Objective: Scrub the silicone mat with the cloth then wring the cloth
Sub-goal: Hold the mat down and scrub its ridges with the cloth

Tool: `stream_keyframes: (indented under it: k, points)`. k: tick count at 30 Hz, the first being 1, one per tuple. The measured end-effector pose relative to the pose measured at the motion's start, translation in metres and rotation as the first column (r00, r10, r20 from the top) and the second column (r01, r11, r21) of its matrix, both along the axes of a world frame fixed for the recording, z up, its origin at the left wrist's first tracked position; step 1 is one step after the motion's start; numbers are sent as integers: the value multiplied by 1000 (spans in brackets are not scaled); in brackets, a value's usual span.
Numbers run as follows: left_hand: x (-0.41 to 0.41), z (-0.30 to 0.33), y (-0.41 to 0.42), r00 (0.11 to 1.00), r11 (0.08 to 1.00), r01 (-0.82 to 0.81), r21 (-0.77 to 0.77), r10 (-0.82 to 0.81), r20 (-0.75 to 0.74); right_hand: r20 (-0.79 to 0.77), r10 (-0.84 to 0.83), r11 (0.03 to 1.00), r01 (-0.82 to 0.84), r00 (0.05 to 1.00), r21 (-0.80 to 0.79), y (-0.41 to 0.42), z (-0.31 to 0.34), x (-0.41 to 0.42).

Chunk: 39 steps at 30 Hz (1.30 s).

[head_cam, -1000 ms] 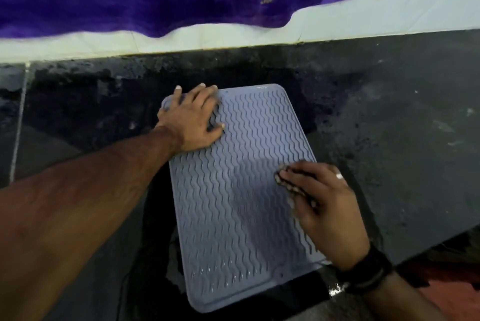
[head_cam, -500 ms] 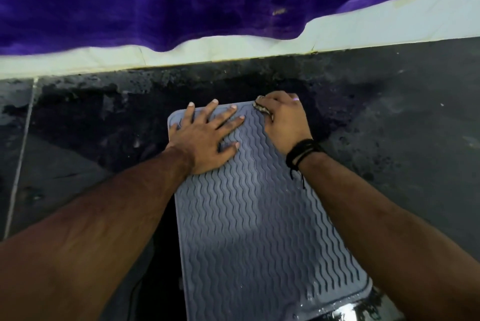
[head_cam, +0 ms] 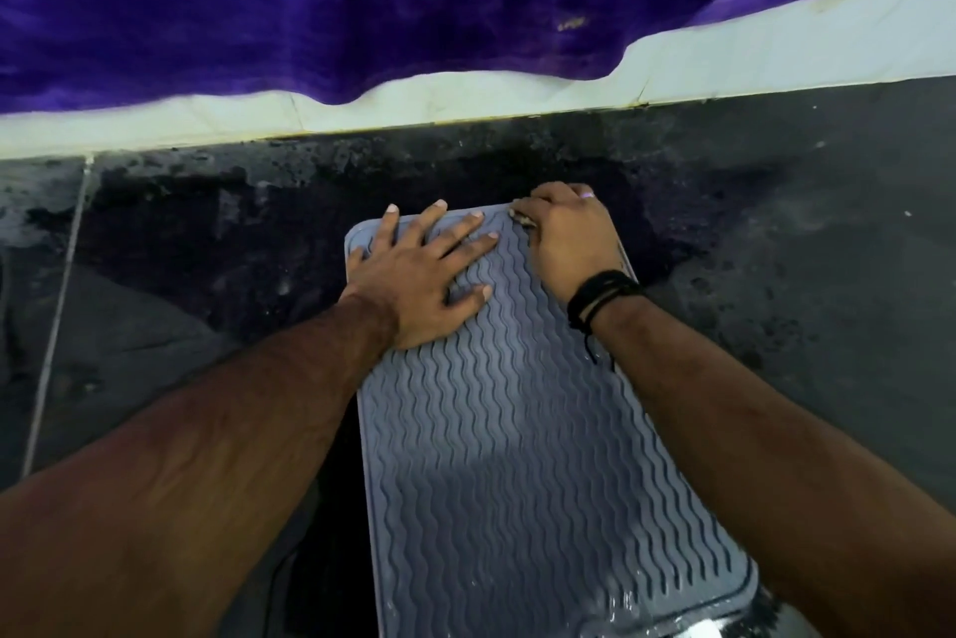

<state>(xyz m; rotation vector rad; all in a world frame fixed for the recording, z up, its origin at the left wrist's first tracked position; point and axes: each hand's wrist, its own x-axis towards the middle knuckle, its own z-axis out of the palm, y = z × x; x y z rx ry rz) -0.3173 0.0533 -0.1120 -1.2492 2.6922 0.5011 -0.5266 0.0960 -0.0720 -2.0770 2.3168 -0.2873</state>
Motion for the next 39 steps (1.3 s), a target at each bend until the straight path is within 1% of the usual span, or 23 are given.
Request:
stream_keyframes:
  k: [3,8,13,16,21,23,27,30,33,37,39]
  points:
    - [-1,-1,-2,1000,1000,-6,5,6,6,16,-14,1000,14,1000,16,-2,1,2]
    - [0,-2,-2,1000,1000,0,2,0,1,48,44,999,-45,998,9,30,0,-4]
    - [-1,0,-1,1000,1000,-3,9,3,5,30,18,1000,-18,999,-5,3,4,-2]
    - [0,1,-2,1000,1000,-10,19,10,3,56,-4,1000,4,998,7,-6,8,-2]
    - [0,-1,-2,1000,1000,0,7,0,-11,104,10,1000,-8,994,-20,35,6,-1]
    - [1,-1,-1,1000,1000,2,-7,-2,-23,112,2,1000,0,994,-16,39,5,-1]
    - [0,0,0,999,999,-42,27,42,-13,81,6,1000,-3,997,-29,12,8,0]
    - [0,0,0,999,998,-47,31,47,-2,95,-19,1000,19,995,7,-4,11,0]
    - [0,0,-1,1000,999,-27,23,27,1,120,-14,1000,12,993,12,11,14,1]
    - [1,-3,0,999,1000,-30,3,30,-35,173,-13,1000,10,985,16,46,13,0]
    - [1,-3,1,999,1000,-31,2,31,-34,168,-14,1000,14,986,5,41,13,1]
